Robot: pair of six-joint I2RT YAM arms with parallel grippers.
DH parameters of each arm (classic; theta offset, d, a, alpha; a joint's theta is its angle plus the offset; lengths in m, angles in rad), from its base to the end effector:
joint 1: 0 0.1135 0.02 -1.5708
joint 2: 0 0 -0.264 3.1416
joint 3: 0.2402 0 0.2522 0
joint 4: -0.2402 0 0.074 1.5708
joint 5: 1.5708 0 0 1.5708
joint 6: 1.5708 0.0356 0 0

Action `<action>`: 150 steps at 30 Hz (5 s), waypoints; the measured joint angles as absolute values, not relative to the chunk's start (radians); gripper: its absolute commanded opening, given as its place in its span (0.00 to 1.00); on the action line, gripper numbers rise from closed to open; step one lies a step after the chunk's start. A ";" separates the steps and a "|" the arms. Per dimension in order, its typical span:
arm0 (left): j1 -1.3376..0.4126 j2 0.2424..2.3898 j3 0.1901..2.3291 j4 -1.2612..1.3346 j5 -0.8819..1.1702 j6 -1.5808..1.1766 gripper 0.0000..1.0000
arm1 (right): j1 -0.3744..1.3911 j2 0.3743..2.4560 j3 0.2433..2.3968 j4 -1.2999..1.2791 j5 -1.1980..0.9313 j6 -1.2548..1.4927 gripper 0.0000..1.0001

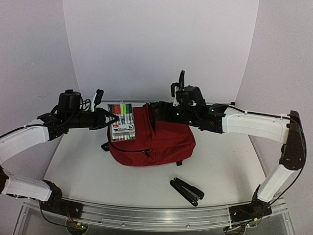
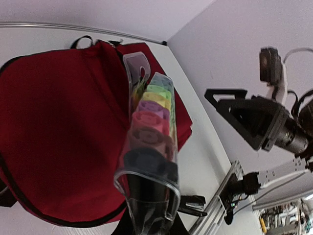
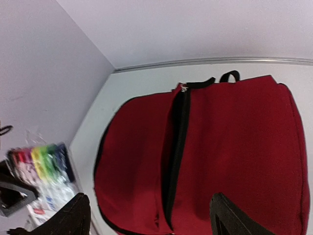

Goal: Pack the student bag
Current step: Place the stationery in the student bag.

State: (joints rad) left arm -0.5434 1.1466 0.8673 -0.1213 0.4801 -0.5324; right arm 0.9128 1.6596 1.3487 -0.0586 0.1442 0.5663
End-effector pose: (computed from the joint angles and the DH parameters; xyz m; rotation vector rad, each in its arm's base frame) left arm 0.2145 -0.1488 0.3031 0.3501 2.0864 -1.1478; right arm 0.2467 0.3109 0.3192 -0.2508 2.0155 0.8284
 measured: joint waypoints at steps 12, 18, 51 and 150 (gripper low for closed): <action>-0.377 1.168 0.853 -0.093 0.540 -0.704 0.00 | 0.926 2.003 1.706 -0.294 0.397 0.439 0.66; -0.377 1.241 0.857 -0.040 0.610 -0.748 0.00 | 0.926 2.091 1.805 -0.366 0.461 0.414 0.49; -0.444 1.792 1.063 0.396 0.826 -1.018 0.00 | 0.926 2.019 1.776 -0.379 0.444 0.445 0.00; -0.640 1.926 1.400 -0.107 0.647 -0.612 0.11 | 0.892 1.806 1.430 -0.039 0.241 0.428 0.00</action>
